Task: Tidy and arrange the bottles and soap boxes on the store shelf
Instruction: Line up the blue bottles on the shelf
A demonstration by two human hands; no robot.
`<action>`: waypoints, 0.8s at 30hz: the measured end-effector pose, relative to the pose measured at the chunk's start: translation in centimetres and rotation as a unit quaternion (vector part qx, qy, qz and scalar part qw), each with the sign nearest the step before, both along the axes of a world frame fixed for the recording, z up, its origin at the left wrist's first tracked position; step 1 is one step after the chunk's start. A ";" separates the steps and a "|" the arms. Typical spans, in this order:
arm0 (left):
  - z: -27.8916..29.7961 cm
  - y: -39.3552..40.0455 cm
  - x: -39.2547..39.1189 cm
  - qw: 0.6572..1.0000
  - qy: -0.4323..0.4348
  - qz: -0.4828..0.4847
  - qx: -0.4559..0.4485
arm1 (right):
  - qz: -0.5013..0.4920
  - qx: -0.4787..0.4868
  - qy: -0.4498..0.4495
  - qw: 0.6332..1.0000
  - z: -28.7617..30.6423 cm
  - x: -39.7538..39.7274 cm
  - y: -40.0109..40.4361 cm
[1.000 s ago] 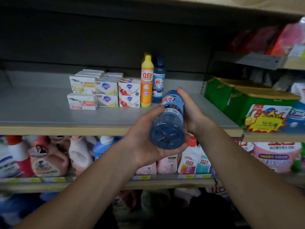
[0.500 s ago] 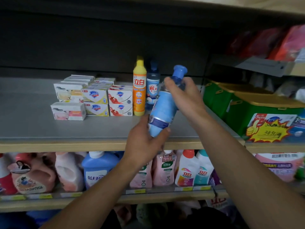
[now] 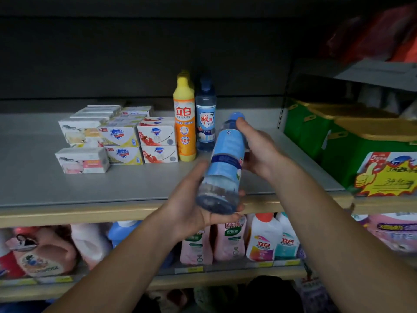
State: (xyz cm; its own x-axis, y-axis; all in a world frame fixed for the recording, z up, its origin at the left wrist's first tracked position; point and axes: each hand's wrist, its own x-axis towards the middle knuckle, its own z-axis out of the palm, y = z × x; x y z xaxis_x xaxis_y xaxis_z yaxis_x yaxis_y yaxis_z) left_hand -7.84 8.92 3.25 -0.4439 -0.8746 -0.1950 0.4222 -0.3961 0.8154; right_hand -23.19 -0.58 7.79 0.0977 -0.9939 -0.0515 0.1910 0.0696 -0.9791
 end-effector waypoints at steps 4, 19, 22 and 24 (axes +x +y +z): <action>-0.5 -1.1 -2.3 0.882 -0.361 0.183 -0.242 | -0.128 -0.095 0.208 0.965 0.8 -1.4 -0.8; 1.3 -4.3 -5.9 0.994 -0.093 0.058 -0.026 | -0.005 -0.024 0.020 0.999 0.2 -5.5 -3.7; -0.1 -5.8 -6.7 0.961 -0.193 0.095 -0.173 | -0.091 -0.128 0.037 0.987 1.0 -5.8 -4.0; -0.8 -7.5 -6.8 0.907 -0.308 0.098 -0.269 | -0.141 -0.209 0.110 0.961 1.5 -6.5 -4.2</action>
